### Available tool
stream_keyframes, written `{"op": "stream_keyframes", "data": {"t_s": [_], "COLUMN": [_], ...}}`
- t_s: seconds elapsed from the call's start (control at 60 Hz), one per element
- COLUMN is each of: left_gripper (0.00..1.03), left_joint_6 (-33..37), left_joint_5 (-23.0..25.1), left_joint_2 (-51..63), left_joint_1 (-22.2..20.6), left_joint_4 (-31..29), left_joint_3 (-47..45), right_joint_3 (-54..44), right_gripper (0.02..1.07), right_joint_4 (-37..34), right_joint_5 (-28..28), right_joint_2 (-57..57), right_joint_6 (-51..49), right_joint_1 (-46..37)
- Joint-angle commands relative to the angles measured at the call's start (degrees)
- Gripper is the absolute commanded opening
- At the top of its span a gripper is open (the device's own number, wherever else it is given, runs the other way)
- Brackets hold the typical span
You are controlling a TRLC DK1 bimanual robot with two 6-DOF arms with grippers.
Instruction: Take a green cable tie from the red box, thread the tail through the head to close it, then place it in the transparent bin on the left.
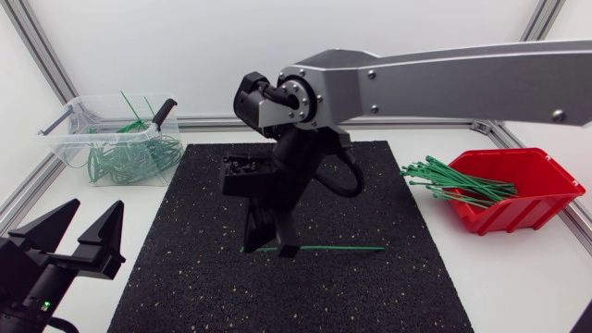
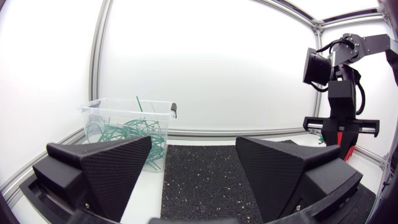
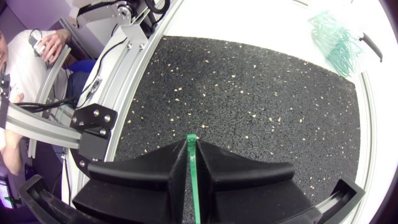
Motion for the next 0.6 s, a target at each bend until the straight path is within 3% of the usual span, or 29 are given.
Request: {"op": "stream_keyframes", "data": {"t_s": [0.0,0.35,0.583], "left_gripper": [0.91,0.92,0.92], "left_joint_6": [-0.7,1.3,-3.5], "left_joint_5": [0.1,3.0,19.0], "left_joint_2": [0.4,21.5,36.7], "left_joint_1": [-0.1,1.6,6.7], "left_joint_4": [0.8,0.7,-3.7], "left_joint_3": [1.1,11.4,20.3], "right_joint_3": [2.3,14.0,18.3], "right_gripper": [0.13,0.13,0.13], "right_joint_4": [-2.0,-11.3,-14.5], "right_joint_5": [-2.1,-14.8,-20.4], "right_joint_2": [-0.2,4.0,5.2], "right_joint_6": [0.3,1.9,2.1], "right_joint_1": [-1.7,-9.2,-11.8]}}
